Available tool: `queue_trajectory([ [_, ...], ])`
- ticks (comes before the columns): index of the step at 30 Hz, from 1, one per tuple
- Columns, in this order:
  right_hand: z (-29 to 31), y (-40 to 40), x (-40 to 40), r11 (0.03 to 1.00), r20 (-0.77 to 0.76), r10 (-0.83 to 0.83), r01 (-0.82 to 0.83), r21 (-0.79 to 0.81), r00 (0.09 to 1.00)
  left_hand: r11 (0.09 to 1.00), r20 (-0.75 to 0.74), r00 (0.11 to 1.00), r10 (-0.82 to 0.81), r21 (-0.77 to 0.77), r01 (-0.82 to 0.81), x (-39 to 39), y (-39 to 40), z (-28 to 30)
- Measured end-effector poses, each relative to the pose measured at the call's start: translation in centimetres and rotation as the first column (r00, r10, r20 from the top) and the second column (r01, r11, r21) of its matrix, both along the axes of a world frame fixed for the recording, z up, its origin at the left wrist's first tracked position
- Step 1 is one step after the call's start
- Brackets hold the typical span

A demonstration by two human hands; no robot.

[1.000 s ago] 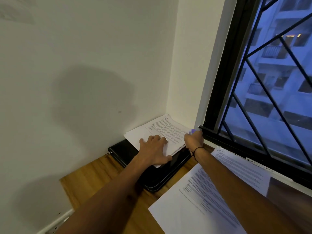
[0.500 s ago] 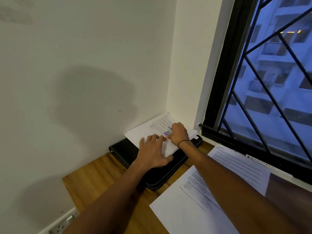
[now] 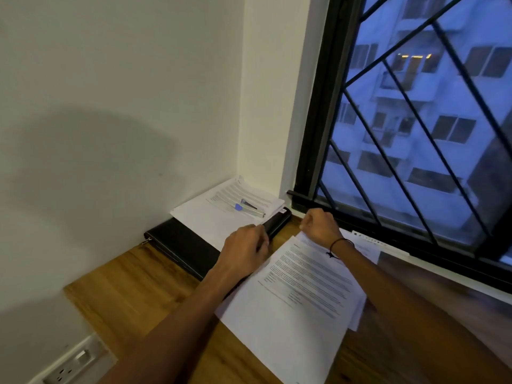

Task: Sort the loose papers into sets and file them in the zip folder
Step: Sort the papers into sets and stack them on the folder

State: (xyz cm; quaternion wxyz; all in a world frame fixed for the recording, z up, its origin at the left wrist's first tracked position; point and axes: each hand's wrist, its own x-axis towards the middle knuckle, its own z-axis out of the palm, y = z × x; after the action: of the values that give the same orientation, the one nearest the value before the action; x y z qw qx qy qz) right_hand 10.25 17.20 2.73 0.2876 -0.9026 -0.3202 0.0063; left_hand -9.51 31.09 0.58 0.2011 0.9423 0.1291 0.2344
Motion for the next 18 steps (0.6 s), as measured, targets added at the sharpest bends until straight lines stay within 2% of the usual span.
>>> queue_trajectory([
  [2, -0.9, -3.4, 0.9, 0.998, 0.009, -0.003, 0.003, -0.064, 1.0, 0.994, -0.047, 0.993, -0.108, -0.042, 0.106, 0.7, -1.5, -0.7],
  [5, -2.0, -7.0, 1.9, 0.982, 0.003, -0.031, 0.031, -0.187, 1.0, 0.966, -0.232, 0.938, -0.258, -0.039, 0.256, 1.7, -3.0, -2.1],
  [9, -3.5, -9.2, 1.8, 0.925, 0.016, -0.052, 0.054, -0.377, 0.999, 0.974, -0.29, 0.939, -0.184, 0.075, 0.214, 2.8, -4.0, -3.2],
  [11, -3.9, -9.8, 1.4, 0.923, 0.014, -0.026, 0.029, -0.385, 1.0, 0.979, -0.291, 0.944, -0.154, 0.084, 0.186, 3.1, -4.5, -3.0],
  [18, -4.3, -13.1, -0.9, 0.958, -0.048, 0.058, -0.07, -0.279, 0.997, 0.989, -0.269, 0.954, -0.13, -0.096, 0.108, 3.9, -6.3, -2.9],
])
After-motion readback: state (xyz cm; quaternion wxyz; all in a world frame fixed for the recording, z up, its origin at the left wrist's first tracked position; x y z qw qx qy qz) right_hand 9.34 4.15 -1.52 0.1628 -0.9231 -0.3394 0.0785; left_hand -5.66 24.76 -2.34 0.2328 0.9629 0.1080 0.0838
